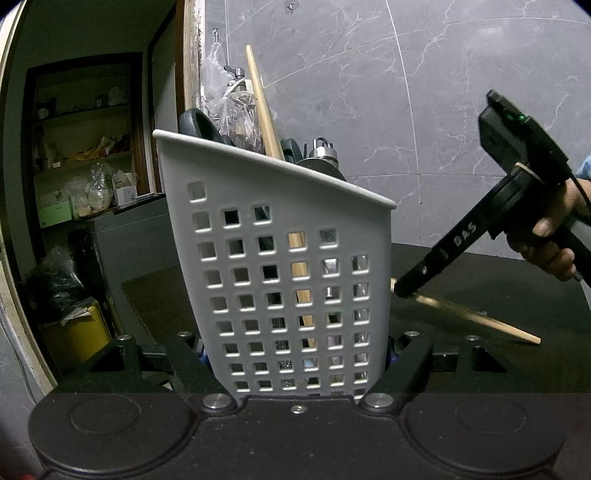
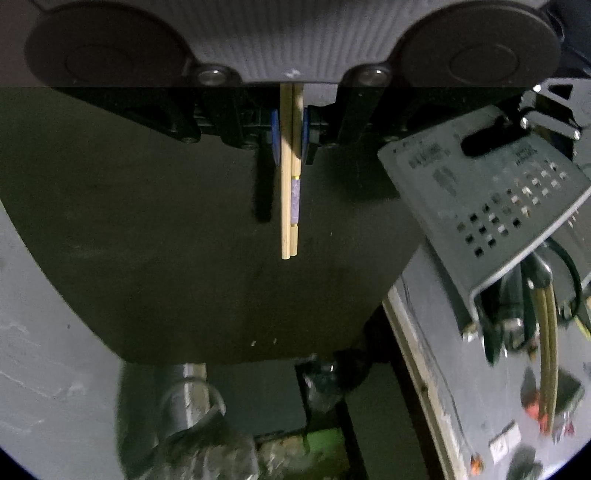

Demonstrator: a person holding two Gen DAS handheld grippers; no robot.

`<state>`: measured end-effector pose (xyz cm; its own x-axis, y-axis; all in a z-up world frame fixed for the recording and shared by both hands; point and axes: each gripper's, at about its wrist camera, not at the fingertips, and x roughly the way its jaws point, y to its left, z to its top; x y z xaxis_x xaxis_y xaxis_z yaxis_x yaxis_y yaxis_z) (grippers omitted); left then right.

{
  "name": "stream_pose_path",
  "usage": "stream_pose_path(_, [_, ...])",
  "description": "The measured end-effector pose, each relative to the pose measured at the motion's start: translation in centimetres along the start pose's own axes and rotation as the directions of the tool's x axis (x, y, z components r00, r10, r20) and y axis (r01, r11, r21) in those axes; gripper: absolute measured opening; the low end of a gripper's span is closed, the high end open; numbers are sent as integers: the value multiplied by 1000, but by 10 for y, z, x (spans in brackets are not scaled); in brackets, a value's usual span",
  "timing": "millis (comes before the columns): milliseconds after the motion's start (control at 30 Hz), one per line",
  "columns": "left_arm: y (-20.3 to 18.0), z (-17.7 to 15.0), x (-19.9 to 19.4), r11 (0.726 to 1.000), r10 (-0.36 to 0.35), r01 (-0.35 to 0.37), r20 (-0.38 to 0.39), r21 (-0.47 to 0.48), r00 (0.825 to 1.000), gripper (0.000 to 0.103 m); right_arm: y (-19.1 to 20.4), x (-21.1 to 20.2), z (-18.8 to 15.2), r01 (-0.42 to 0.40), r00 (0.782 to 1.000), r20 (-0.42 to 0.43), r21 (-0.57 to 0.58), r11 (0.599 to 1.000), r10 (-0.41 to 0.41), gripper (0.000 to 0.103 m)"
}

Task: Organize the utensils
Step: 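Lift the chopsticks with the right gripper up above the caddy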

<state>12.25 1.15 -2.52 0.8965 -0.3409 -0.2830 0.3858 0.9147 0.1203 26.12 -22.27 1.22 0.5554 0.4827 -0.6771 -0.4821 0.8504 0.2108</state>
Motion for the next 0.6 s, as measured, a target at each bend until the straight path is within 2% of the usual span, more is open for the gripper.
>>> stream_pose_path(167, [0,0,0,1000,0,0,-1,1,1000,78,-8,-14,-7,-48,994,102,45,998,43,13])
stream_pose_path(600, [0,0,-1,1000,0,0,0,0,1000,78,-13,-51,-12,-80,965,257,70,994,60,13])
